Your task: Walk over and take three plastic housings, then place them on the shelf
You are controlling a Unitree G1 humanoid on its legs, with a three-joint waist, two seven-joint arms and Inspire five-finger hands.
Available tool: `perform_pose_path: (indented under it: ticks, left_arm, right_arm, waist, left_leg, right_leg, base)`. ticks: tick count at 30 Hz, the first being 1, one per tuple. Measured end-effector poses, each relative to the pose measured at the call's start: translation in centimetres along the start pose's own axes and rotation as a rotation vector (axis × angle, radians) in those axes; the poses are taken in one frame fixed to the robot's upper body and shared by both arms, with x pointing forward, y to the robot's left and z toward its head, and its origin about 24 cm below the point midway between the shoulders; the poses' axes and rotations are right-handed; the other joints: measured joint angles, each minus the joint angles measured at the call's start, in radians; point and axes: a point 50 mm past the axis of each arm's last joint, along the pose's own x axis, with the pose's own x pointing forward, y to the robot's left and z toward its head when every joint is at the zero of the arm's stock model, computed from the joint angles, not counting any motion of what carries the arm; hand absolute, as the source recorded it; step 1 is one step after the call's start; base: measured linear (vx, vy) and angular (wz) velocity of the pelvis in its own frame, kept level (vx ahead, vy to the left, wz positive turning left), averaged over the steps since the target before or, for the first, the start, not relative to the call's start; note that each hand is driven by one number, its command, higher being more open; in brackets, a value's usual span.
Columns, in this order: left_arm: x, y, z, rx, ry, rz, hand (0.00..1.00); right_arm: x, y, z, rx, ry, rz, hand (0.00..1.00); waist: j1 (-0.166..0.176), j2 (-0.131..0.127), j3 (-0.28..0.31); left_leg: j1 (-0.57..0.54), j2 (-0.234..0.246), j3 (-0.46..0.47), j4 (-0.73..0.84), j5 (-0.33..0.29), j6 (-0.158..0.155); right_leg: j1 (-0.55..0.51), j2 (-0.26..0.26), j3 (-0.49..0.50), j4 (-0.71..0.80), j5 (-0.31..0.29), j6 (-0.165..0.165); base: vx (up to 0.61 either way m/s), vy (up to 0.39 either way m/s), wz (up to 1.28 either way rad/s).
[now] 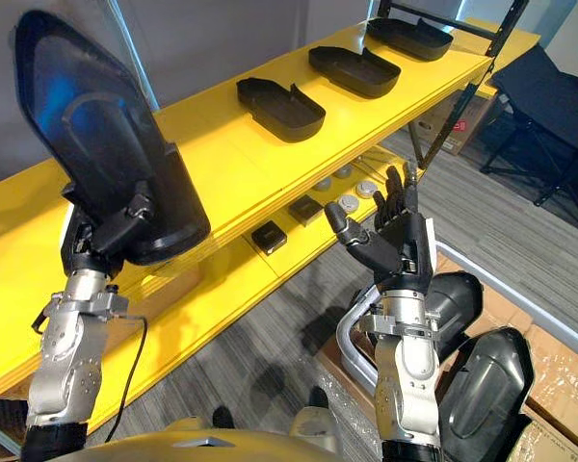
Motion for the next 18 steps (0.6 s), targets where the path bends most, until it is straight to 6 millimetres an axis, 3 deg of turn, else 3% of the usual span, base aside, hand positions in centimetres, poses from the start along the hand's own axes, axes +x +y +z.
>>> perform_pose_path:
  ticks: [9, 18]
  left_arm:
    - [4.3, 2.0, -0.4, -0.015, 0.024, 0.186, 0.0]
    - [9.2, 4.1, 0.5, 0.019, 0.052, 0.301, 0.0]
  right_arm:
    - [-0.6, 3.9, -2.6, 0.14, 0.176, 0.217, 1.0]
    - [-3.8, 8.2, -5.4, 0.276, 0.389, 0.372, 1.0]
  waist:
    - [-0.021, 0.001, -0.001]
    - [-0.051, 0.003, -0.001]
  left_leg:
    - [0.017, -0.003, 0.028, -0.022, 0.007, -0.002]
    - [0.047, -0.007, 0.048, -0.062, 0.021, 0.001]
  right_leg:
    - [0.006, 0.005, 0.027, -0.036, 0.02, 0.004]
    - [0.001, 0.008, 0.053, -0.026, 0.016, -0.001]
  base:
    - [-0.03, -0.003, -0.1]
    - [-0.02, -0.01, -0.07]
